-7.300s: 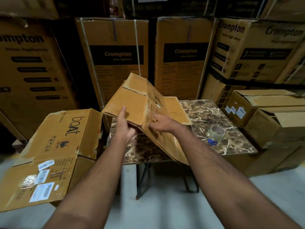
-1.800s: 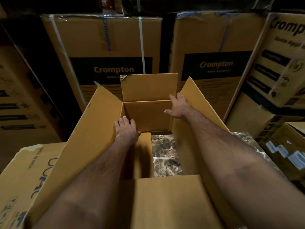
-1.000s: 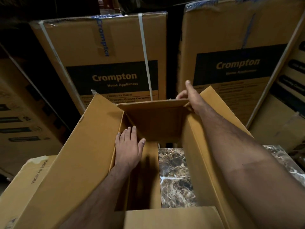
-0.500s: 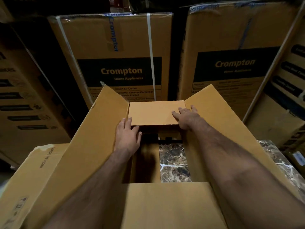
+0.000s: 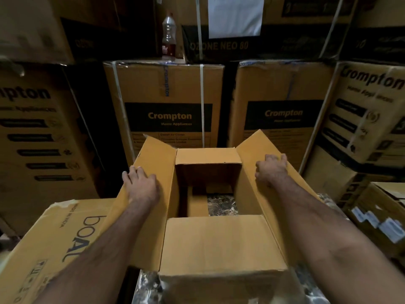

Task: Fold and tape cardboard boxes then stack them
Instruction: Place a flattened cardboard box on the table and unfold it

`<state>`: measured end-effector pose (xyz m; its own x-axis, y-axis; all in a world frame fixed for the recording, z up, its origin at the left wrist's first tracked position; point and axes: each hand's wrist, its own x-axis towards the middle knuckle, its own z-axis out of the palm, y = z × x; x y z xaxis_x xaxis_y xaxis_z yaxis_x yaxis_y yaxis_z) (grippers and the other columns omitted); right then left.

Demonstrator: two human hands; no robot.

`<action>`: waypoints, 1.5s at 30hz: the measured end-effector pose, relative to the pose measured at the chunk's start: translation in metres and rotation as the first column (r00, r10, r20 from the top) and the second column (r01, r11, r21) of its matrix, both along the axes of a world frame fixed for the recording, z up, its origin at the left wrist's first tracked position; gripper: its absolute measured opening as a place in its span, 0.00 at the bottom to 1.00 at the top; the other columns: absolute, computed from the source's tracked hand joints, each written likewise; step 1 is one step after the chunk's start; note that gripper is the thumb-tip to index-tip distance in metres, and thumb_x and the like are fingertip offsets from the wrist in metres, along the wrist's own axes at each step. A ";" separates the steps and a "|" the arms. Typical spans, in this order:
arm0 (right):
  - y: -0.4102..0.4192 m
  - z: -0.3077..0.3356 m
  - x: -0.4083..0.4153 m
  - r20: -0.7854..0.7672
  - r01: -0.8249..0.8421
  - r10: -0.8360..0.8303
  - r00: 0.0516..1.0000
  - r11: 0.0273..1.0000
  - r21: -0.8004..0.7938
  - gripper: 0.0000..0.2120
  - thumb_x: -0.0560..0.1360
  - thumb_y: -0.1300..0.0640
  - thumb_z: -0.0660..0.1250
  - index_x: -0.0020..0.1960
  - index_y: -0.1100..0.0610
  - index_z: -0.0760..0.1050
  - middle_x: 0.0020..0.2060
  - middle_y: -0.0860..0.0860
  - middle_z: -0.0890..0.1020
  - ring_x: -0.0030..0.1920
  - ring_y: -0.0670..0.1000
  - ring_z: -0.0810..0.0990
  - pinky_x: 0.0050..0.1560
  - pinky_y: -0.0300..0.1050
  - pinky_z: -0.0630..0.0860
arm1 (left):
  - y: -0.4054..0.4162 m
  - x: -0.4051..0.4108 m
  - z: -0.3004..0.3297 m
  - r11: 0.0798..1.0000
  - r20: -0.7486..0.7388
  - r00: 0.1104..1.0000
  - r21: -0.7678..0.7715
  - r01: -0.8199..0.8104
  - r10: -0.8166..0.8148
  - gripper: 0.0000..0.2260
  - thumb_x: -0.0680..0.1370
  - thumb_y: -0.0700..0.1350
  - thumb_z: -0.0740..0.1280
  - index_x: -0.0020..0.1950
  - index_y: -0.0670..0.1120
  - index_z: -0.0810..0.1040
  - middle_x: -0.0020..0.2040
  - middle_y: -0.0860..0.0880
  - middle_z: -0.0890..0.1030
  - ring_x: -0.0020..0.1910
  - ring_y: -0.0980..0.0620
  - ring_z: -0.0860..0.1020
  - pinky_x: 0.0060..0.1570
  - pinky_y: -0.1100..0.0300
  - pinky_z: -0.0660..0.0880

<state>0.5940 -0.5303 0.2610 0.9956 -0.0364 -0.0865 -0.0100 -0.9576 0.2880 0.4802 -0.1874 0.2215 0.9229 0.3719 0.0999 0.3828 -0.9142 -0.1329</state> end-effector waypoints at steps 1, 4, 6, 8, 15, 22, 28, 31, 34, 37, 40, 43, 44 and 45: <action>0.000 0.010 -0.012 0.021 0.050 -0.050 0.999 0.999 -0.011 0.19 0.78 0.47 0.65 0.69 0.47 0.72 0.74 0.58 0.65 0.77 0.60 0.58 0.75 0.72 0.42 | 0.000 -0.007 0.004 0.999 0.004 0.999 -0.013 -0.040 0.040 0.19 0.80 0.57 0.62 0.70 0.54 0.72 0.78 0.37 0.57 0.79 0.34 0.48 0.75 0.35 0.42; -0.002 0.032 -0.050 0.093 0.214 -0.220 0.971 0.974 0.074 0.24 0.79 0.52 0.65 0.74 0.49 0.66 0.76 0.61 0.61 0.77 0.63 0.58 0.74 0.71 0.54 | 0.005 -0.026 0.016 0.982 0.026 0.985 -0.081 -0.168 0.170 0.19 0.80 0.56 0.63 0.69 0.52 0.72 0.79 0.35 0.52 0.78 0.33 0.46 0.74 0.34 0.45; -0.010 0.040 -0.075 0.096 0.248 -0.279 0.955 0.935 0.253 0.25 0.80 0.53 0.64 0.75 0.51 0.63 0.70 0.60 0.68 0.69 0.61 0.69 0.67 0.62 0.71 | 0.007 -0.039 0.021 0.962 0.030 0.973 -0.162 -0.220 0.227 0.20 0.81 0.54 0.62 0.72 0.50 0.69 0.79 0.35 0.51 0.77 0.33 0.54 0.73 0.37 0.55; -0.017 0.046 -0.096 0.105 0.227 -0.285 0.953 0.897 0.379 0.29 0.80 0.53 0.65 0.77 0.53 0.59 0.65 0.59 0.74 0.63 0.60 0.76 0.59 0.56 0.76 | 0.002 -0.053 0.027 0.958 0.015 0.976 -0.196 -0.210 0.217 0.21 0.82 0.52 0.62 0.74 0.49 0.67 0.78 0.35 0.56 0.71 0.36 0.65 0.68 0.43 0.67; -0.021 0.082 -0.141 -0.296 0.189 0.005 0.955 0.758 0.625 0.18 0.77 0.52 0.66 0.66 0.50 0.72 0.56 0.50 0.78 0.57 0.53 0.78 0.64 0.57 0.76 | -0.023 -0.090 0.088 0.878 0.248 0.968 -0.472 0.078 0.048 0.12 0.80 0.44 0.66 0.63 0.45 0.71 0.50 0.44 0.78 0.46 0.44 0.80 0.48 0.48 0.82; 0.011 0.053 -0.162 -0.319 0.158 0.129 0.939 0.664 0.731 0.21 0.77 0.43 0.63 0.67 0.49 0.69 0.60 0.53 0.76 0.55 0.53 0.76 0.49 0.51 0.75 | -0.065 -0.132 0.099 0.149 0.284 0.957 -0.945 0.291 -0.065 0.21 0.83 0.44 0.64 0.75 0.43 0.67 0.59 0.47 0.77 0.54 0.51 0.77 0.50 0.57 0.76; 0.019 0.030 -0.163 -0.425 0.239 0.118 0.898 0.680 0.693 0.49 0.67 0.19 0.56 0.77 0.51 0.66 0.73 0.55 0.69 0.73 0.59 0.67 0.74 0.64 0.60 | -0.080 -0.141 0.057 0.353 -0.029 0.924 -0.929 0.116 -0.382 0.33 0.81 0.67 0.48 0.81 0.49 0.57 0.81 0.46 0.56 0.79 0.43 0.56 0.77 0.46 0.54; 0.024 -0.002 -0.180 -0.373 0.167 0.110 0.921 0.754 0.636 0.46 0.68 0.18 0.53 0.80 0.41 0.57 0.82 0.55 0.50 0.80 0.62 0.50 0.77 0.67 0.49 | -0.080 -0.142 0.020 0.524 -0.145 0.913 -0.848 0.084 -0.382 0.33 0.79 0.69 0.54 0.82 0.58 0.52 0.81 0.45 0.36 0.80 0.36 0.44 0.78 0.41 0.48; 0.025 -0.029 -0.187 -0.141 -0.009 0.095 0.985 0.855 0.519 0.40 0.71 0.20 0.50 0.80 0.34 0.50 0.82 0.55 0.43 0.80 0.61 0.40 0.75 0.71 0.50 | -0.089 -0.133 0.003 0.731 -0.198 0.920 -0.671 0.124 -0.338 0.44 0.72 0.75 0.62 0.80 0.64 0.44 0.78 0.43 0.28 0.78 0.28 0.42 0.76 0.34 0.51; 0.027 -0.049 -0.195 0.027 -0.106 0.103 0.994 0.913 0.393 0.40 0.72 0.20 0.47 0.79 0.36 0.50 0.81 0.54 0.49 0.80 0.60 0.47 0.70 0.72 0.57 | -0.095 -0.128 -0.010 0.794 -0.209 0.926 -0.593 0.135 -0.314 0.47 0.69 0.77 0.62 0.80 0.66 0.41 0.79 0.43 0.29 0.77 0.27 0.43 0.74 0.32 0.55; 0.023 -0.064 -0.198 0.077 -0.124 0.102 0.992 0.914 0.386 0.40 0.72 0.21 0.49 0.79 0.38 0.55 0.81 0.54 0.53 0.79 0.59 0.52 0.69 0.72 0.58 | -0.098 -0.128 -0.022 0.828 -0.216 0.927 -0.542 0.147 -0.306 0.47 0.68 0.78 0.61 0.80 0.65 0.41 0.79 0.41 0.31 0.77 0.27 0.46 0.72 0.33 0.59; 0.022 -0.065 -0.193 0.093 -0.120 0.091 0.992 0.913 0.390 0.40 0.72 0.21 0.49 0.79 0.38 0.56 0.80 0.54 0.54 0.78 0.59 0.53 0.69 0.72 0.59 | -0.100 -0.126 -0.024 0.850 -0.193 0.935 -0.500 0.167 -0.297 0.47 0.68 0.79 0.60 0.80 0.65 0.42 0.80 0.41 0.33 0.77 0.27 0.49 0.72 0.35 0.62; 0.021 -0.065 -0.193 0.090 -0.118 0.090 0.992 0.914 0.388 0.40 0.73 0.21 0.48 0.79 0.39 0.56 0.80 0.54 0.54 0.78 0.59 0.53 0.69 0.72 0.59 | -0.101 -0.127 -0.023 0.852 -0.191 0.934 -0.493 0.175 -0.302 0.47 0.68 0.79 0.59 0.80 0.65 0.42 0.80 0.41 0.34 0.77 0.27 0.50 0.72 0.35 0.63; 0.020 -0.066 -0.195 0.090 -0.118 0.091 0.992 0.916 0.383 0.39 0.73 0.22 0.48 0.79 0.39 0.56 0.80 0.54 0.54 0.78 0.59 0.53 0.69 0.72 0.59 | -0.101 -0.130 -0.023 0.853 -0.191 0.932 -0.488 0.183 -0.309 0.47 0.69 0.78 0.59 0.80 0.64 0.42 0.80 0.41 0.34 0.77 0.28 0.50 0.72 0.35 0.63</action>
